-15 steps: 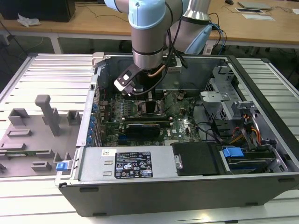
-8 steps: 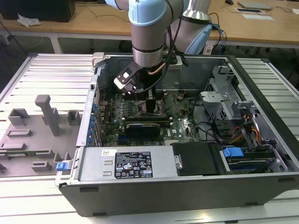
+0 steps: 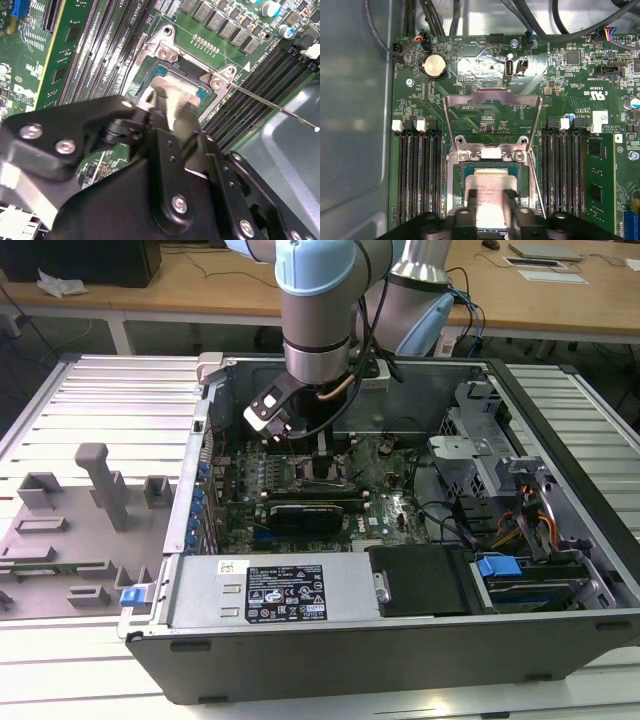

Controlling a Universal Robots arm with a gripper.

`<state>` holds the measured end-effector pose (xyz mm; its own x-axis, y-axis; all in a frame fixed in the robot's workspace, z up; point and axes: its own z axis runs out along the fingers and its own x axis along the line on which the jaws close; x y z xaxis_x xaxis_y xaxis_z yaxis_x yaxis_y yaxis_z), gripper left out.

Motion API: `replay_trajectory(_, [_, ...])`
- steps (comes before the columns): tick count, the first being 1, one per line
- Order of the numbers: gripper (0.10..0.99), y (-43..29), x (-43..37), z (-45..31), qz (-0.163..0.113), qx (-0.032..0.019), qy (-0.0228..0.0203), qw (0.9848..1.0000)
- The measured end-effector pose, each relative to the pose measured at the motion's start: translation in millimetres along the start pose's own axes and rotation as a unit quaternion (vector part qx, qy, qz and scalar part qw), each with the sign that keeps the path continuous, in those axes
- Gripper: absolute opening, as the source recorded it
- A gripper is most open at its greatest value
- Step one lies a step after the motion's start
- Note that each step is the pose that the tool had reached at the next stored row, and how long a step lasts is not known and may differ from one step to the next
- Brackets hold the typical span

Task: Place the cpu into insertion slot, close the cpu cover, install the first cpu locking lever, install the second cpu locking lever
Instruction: 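Place the cpu into insertion slot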

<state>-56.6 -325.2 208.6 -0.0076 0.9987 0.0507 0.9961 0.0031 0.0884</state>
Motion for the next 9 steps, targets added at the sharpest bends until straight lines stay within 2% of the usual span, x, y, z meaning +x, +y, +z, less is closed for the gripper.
replay_trajectory(4, [0.106,0.0,0.0,0.0,0.0,0.0,-0.0002,1.0])
replay_trajectory(5, [0.106,0.0,0.0,0.0,0.0,0.0,-0.0002,1.0])
replay_trajectory(8, [0.106,0.3,0.3,-3.1,0.0,0.0001,-0.0046,1.0])
replay_trajectory(9, [0.106,0.5,0.5,-5.8,-0.001,0.0,-0.0091,1.0])
